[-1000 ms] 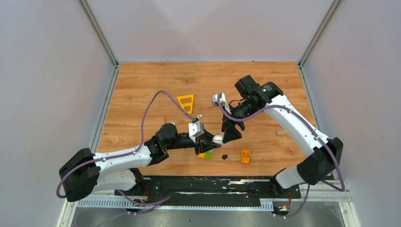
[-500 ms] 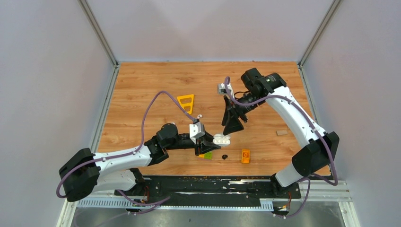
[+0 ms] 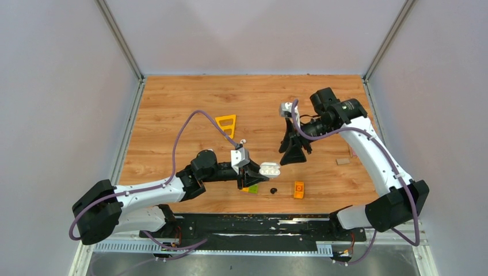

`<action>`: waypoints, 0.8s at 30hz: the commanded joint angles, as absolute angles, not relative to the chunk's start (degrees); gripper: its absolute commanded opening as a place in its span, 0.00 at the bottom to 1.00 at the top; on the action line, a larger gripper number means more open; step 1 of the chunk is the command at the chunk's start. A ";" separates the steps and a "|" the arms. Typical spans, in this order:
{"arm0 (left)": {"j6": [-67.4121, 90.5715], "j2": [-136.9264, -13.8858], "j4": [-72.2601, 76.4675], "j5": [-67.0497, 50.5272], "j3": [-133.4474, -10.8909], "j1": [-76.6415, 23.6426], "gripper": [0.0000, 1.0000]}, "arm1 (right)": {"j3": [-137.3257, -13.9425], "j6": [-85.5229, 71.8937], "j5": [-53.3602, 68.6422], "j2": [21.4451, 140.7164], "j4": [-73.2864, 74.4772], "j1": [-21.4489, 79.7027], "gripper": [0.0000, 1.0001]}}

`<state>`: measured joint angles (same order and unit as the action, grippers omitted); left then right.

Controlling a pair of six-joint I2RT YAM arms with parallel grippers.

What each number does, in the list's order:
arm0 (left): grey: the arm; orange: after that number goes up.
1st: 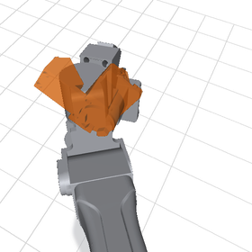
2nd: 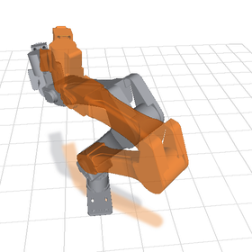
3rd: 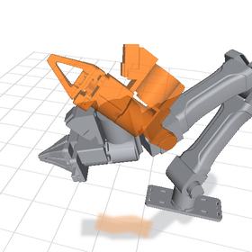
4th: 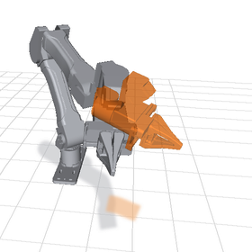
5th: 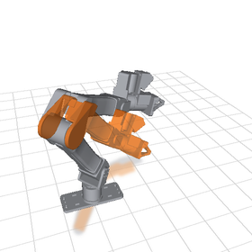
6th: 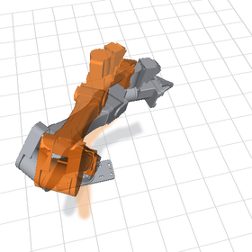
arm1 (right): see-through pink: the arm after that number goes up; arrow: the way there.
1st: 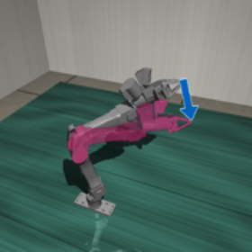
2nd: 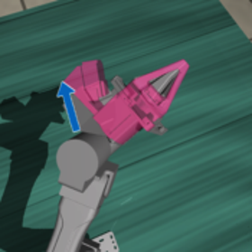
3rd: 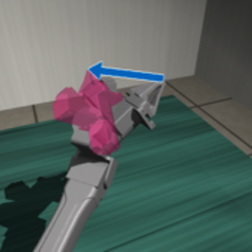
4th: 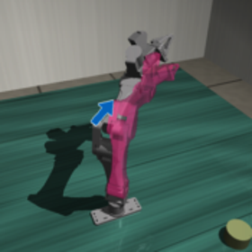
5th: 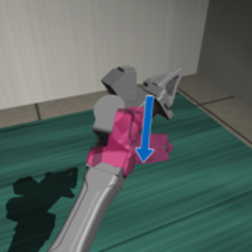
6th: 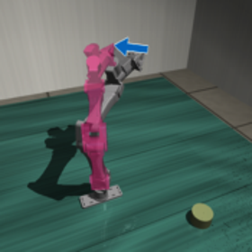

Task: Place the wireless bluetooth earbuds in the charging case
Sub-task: Pick up the left earbud from the center of the board.

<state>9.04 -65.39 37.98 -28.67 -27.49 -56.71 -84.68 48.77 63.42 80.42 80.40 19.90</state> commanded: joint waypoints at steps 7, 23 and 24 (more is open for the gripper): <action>11.71 -65.61 40.75 -27.39 -29.02 -56.71 0.00 | -76.82 46.19 56.33 74.98 69.88 26.86 0.56; 9.20 -49.97 22.18 -23.79 -31.01 -53.96 0.00 | -86.72 42.52 60.74 82.56 66.57 21.79 0.53; 8.96 -47.98 19.84 -23.34 -30.73 -53.06 0.00 | -86.49 41.71 60.36 83.06 65.38 21.80 0.52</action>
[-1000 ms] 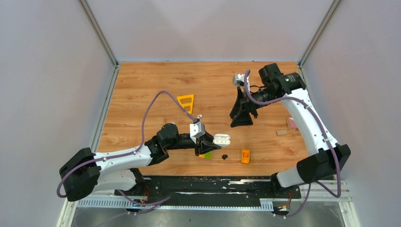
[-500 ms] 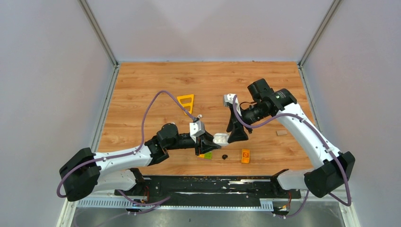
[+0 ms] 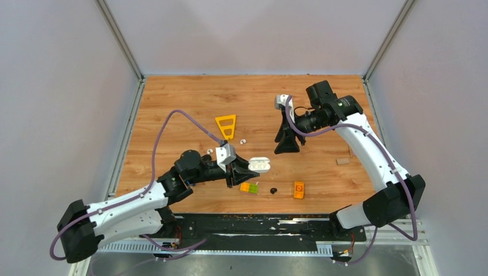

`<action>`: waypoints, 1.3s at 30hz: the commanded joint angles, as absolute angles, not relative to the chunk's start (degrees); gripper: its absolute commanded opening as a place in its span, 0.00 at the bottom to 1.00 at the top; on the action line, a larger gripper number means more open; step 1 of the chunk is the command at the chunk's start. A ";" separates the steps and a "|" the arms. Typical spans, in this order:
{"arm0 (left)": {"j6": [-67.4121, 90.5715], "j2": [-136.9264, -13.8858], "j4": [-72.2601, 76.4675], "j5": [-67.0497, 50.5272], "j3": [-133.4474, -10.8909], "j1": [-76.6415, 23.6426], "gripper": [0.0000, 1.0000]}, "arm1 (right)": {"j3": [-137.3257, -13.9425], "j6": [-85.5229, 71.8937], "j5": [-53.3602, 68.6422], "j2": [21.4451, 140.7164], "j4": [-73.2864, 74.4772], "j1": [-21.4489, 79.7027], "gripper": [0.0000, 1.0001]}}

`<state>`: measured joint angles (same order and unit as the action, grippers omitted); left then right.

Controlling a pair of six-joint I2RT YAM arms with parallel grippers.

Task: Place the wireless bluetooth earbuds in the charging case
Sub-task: Pick up the left earbud from the center of the board.

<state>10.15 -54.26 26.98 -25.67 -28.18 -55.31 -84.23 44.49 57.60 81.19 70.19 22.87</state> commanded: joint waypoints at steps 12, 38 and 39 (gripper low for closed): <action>8.11 -32.35 8.11 -24.61 -27.45 -45.20 0.00 | -88.77 39.22 49.72 97.51 44.15 23.60 0.34; 6.59 -32.51 8.24 -23.76 -26.38 -45.20 0.00 | -122.89 43.13 44.19 139.00 48.99 28.92 0.30; 6.64 -32.52 8.26 -23.81 -26.37 -45.18 0.00 | -122.75 43.34 44.21 139.17 49.12 29.14 0.30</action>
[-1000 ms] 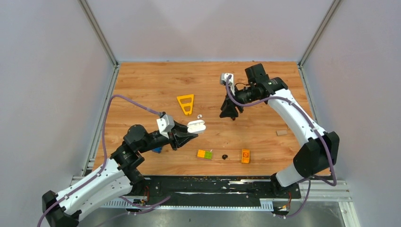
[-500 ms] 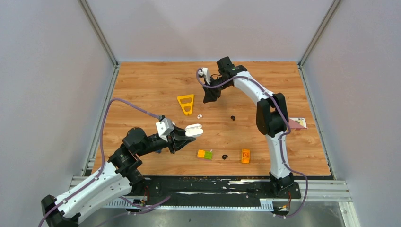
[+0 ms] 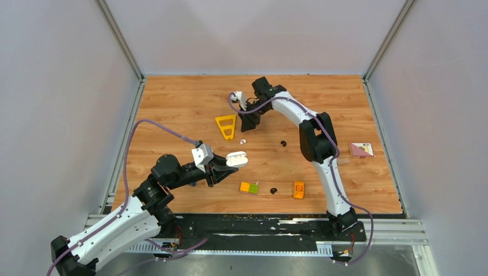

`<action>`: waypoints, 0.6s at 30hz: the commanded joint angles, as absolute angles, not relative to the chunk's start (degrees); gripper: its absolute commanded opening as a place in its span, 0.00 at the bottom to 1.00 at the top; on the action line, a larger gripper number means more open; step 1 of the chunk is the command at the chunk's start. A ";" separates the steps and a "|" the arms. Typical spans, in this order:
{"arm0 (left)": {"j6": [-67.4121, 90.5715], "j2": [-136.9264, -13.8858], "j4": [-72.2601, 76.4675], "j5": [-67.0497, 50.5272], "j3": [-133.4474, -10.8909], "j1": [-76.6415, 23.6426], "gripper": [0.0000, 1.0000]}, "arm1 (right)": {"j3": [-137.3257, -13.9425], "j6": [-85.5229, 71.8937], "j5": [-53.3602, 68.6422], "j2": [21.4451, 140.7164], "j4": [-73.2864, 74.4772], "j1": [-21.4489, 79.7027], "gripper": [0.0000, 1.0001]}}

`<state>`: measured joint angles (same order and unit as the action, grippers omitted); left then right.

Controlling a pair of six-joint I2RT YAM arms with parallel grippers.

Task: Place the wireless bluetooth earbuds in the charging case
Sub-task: Pick up the left earbud from the center of the board.

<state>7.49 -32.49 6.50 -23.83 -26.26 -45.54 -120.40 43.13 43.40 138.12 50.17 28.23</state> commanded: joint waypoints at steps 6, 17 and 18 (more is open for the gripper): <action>6.98 -32.50 8.59 -24.26 -26.28 -45.18 0.00 | -122.73 45.86 43.81 139.70 51.34 29.79 0.29; 6.43 -32.15 8.45 -23.81 -26.19 -45.18 0.00 | -121.47 46.51 43.51 140.10 52.36 30.39 0.29; 6.42 -32.22 8.44 -23.83 -26.19 -45.18 0.00 | -121.39 46.76 43.43 140.18 52.50 30.41 0.29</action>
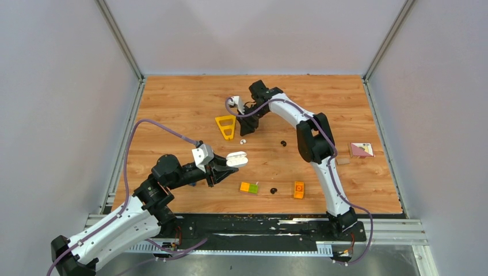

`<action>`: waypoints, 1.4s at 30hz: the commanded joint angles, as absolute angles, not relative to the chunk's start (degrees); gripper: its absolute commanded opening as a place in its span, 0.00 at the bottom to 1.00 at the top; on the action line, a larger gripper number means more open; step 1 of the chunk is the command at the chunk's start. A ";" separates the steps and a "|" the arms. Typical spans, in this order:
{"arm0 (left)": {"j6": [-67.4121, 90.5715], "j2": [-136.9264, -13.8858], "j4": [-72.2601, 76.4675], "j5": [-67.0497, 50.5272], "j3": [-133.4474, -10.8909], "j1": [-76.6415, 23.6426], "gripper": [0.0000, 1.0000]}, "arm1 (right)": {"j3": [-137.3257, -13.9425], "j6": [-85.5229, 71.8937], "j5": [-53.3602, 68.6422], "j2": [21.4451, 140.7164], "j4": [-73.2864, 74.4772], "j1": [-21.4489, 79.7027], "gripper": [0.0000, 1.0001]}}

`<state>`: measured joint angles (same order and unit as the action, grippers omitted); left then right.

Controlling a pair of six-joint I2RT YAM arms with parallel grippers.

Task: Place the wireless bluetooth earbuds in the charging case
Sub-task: Pick up the left earbud from the center of the board.

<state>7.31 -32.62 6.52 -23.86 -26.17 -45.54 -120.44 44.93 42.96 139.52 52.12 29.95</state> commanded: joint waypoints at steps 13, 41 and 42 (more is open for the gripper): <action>6.15 -32.12 8.27 -23.69 -26.19 -45.19 0.00 | -119.26 48.93 42.51 139.53 53.80 31.18 0.29; 5.89 -31.64 8.06 -23.03 -26.10 -45.22 0.00 | -114.32 52.24 43.28 136.76 55.16 32.01 0.26; 5.89 -31.64 8.08 -23.03 -26.10 -45.18 0.00 | -114.30 52.35 43.37 136.64 55.56 32.03 0.26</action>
